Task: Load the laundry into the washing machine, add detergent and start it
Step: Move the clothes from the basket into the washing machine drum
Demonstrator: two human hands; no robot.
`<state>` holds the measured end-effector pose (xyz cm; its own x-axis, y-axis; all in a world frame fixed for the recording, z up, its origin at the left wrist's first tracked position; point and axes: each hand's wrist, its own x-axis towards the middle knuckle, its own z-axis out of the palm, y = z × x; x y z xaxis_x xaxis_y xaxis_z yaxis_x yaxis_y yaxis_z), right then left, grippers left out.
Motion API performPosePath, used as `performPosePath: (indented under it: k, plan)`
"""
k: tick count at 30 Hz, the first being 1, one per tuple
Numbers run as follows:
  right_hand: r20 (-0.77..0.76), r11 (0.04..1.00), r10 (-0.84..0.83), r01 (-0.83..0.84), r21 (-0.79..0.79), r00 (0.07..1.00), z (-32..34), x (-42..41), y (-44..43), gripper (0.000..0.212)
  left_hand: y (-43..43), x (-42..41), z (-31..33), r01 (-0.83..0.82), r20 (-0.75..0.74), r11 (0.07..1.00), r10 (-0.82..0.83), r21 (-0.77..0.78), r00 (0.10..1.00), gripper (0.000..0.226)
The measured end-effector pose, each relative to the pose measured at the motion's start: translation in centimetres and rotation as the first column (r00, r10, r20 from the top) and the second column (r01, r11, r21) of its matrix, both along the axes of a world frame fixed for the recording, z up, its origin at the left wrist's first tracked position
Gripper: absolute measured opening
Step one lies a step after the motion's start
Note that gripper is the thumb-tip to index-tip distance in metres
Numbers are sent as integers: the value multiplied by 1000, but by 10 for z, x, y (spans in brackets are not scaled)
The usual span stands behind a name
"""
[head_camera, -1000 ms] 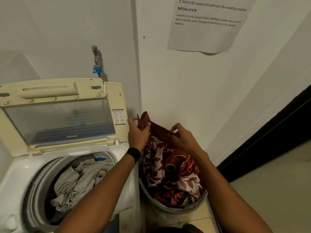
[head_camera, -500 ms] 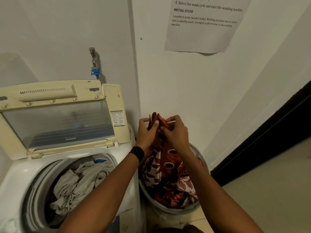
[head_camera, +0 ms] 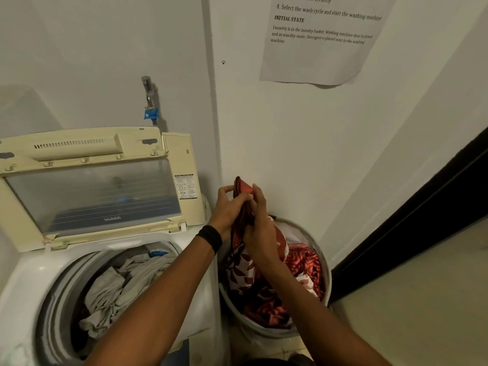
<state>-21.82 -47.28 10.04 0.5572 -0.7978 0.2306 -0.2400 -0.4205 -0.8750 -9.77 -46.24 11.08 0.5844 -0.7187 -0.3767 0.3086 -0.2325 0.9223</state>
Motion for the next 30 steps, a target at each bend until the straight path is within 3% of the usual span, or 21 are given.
performPosePath:
  k: [3,5,8,10,14,17,19,22,26,30]
  plan:
    - [22,978,-130,132,-164,991,-18,5,7,57,-7,-10,2,3,87,1000,-1,-17,996,60]
    - [-17,952,-207,197,-234,978,-27,-2,1,60,-8,-14,3,-37,113,998,42,-42,993,63]
    - [-134,927,-372,360,-104,919,-46,-25,-17,84,-4,-5,2,-135,13,988,136,-78,991,67]
    - [-254,924,-381,379,-58,889,-60,-43,-23,80,0,5,1,-174,5,982,175,-78,985,63]
    - [-192,968,-246,250,-7,950,-69,-64,-23,39,-2,19,6,-222,57,970,228,-95,972,59]
    - [-283,996,54,-70,-47,957,-29,-62,-31,28,0,26,4,-96,131,994,101,-43,986,68]
    - [-522,941,241,-329,-81,818,8,-54,-45,34,1,27,4,15,218,1000,-15,2,976,76]
    - [-785,823,372,-566,33,495,45,-37,-60,42,1,27,3,175,298,984,-172,15,939,82]
    - [-829,822,378,-561,96,412,59,-23,-68,36,0,21,9,341,427,938,-335,65,840,71]
    - [-831,754,463,-629,188,307,62,-20,-69,38,4,21,8,339,526,937,-331,83,784,67]
